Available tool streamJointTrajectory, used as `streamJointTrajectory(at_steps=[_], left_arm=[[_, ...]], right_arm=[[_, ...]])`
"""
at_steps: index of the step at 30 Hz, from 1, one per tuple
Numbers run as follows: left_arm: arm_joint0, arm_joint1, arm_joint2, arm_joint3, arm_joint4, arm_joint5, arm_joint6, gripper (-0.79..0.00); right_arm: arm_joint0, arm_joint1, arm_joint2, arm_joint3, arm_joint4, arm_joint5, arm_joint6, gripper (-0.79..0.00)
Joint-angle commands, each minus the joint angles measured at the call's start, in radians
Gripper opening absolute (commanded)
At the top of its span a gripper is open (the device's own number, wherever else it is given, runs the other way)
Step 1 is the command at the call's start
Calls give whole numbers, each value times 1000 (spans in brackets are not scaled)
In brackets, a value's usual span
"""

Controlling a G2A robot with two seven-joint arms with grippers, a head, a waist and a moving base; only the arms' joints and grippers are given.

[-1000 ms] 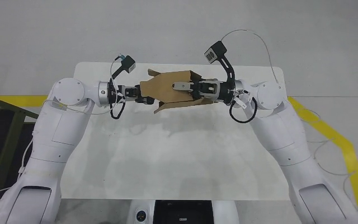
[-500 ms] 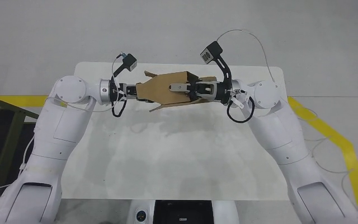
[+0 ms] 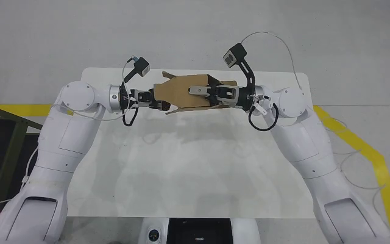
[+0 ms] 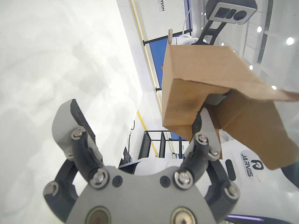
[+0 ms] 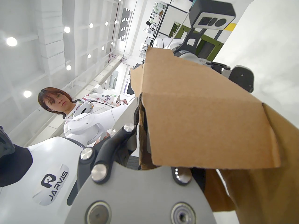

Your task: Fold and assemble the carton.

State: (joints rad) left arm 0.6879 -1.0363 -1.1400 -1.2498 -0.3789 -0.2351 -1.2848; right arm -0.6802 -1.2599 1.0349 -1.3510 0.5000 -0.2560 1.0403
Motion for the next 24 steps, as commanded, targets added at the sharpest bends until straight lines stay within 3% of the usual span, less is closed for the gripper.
streamJointTrajectory(at_steps=[1, 14, 24], left_arm=[[2, 1, -4, 2, -1, -6, 0, 0], [51, 17, -14, -41, 20, 17, -39, 0], [35, 18, -13, -35, 11, 17, -36, 0]], right_arm=[[-4, 2, 12, 4, -3, 1, -16, -785], [-28, 9, 57, 0, -48, 28, -109, -785], [-30, 7, 39, -24, -82, 50, -107, -785]])
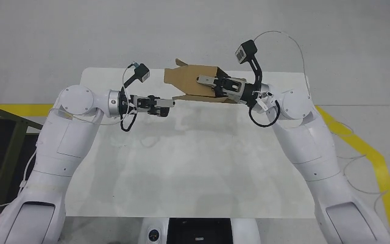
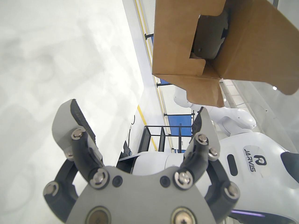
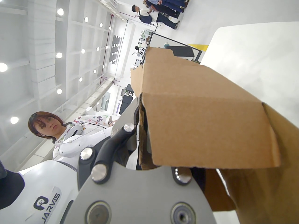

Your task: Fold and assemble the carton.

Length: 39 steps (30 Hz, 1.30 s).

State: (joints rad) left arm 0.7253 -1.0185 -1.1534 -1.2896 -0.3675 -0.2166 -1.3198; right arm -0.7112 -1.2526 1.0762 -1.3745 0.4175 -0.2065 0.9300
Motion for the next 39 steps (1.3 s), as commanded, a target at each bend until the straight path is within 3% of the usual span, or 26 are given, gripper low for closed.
streamJointTrajectory(at_steps=[1, 17, 39], left_arm=[[-7, 0, 1, 9, 0, -5, -1, 0], [-37, -5, 25, 30, -18, -24, 2, 0], [-50, -5, 22, 59, -23, -49, 45, 0]], right_arm=[[2, -2, -7, -2, 2, 0, 6, -785], [41, -22, -76, 5, 16, -2, 49, -785], [35, -21, -48, 42, 16, -7, 72, -785]])
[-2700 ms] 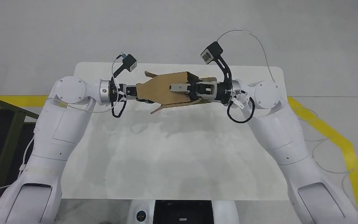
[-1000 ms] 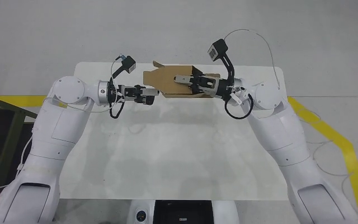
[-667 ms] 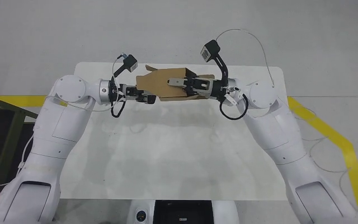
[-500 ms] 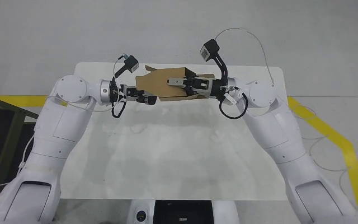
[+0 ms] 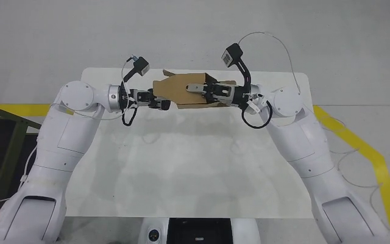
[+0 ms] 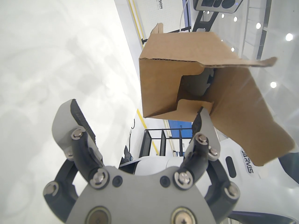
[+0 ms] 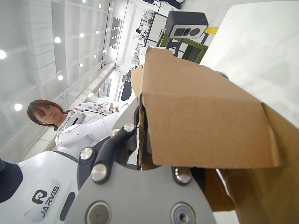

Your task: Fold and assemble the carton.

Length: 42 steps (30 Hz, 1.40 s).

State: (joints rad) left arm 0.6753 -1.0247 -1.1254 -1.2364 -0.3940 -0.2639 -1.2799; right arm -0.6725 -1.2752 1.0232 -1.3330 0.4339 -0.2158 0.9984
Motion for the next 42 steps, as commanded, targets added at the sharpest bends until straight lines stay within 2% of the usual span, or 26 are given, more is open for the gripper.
streamJointTrajectory(at_steps=[1, 6, 13, 24, 34, 42], left_arm=[[0, 3, -12, 11, 5, -3, 11, 0], [15, 7, -47, 25, -36, 3, 68, 0], [20, 12, -67, 9, -6, 7, 115, 0], [10, 4, -27, 12, -3, 20, 96, 0], [22, -5, 0, -32, -56, 25, 84, 0], [-5, -17, 35, -22, -51, 19, 82, 0]], right_arm=[[-6, 3, 9, 0, -1, 4, 6, -785], [-22, 9, 23, -3, 1, 25, 36, -785], [-28, 10, 9, -15, 4, 44, 88, -785], [-8, 0, -7, -11, 26, 27, 70, -785], [-8, -1, -4, -6, 32, 15, 70, -785], [-3, -4, -6, 2, 41, 3, 70, -785]])
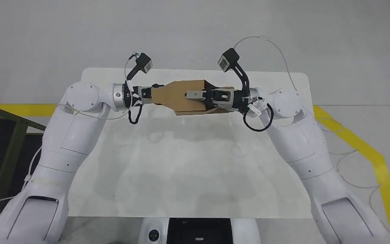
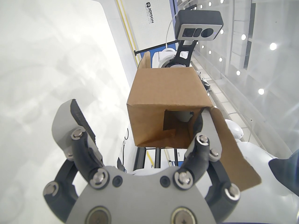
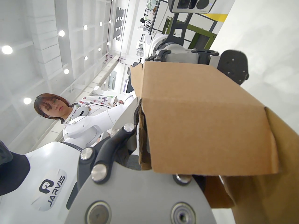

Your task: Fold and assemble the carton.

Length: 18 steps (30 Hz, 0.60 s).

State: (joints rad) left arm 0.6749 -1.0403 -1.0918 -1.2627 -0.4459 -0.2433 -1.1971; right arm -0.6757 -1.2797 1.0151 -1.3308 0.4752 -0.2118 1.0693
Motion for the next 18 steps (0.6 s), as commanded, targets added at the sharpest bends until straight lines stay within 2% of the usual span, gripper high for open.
streamJointTrajectory(at_steps=[1, 11, 18], left_arm=[[-8, -1, 1, 9, 1, -2, 0, 0], [-8, 8, -41, 30, 12, -9, 2, 0], [7, 22, -98, -2, 23, -24, 25, 0]], right_arm=[[-1, 1, 5, 1, -1, -1, 0, -785], [-21, 9, 38, -4, -6, 5, -3, -785], [-27, 16, 53, 10, -42, 26, -13, -785]])
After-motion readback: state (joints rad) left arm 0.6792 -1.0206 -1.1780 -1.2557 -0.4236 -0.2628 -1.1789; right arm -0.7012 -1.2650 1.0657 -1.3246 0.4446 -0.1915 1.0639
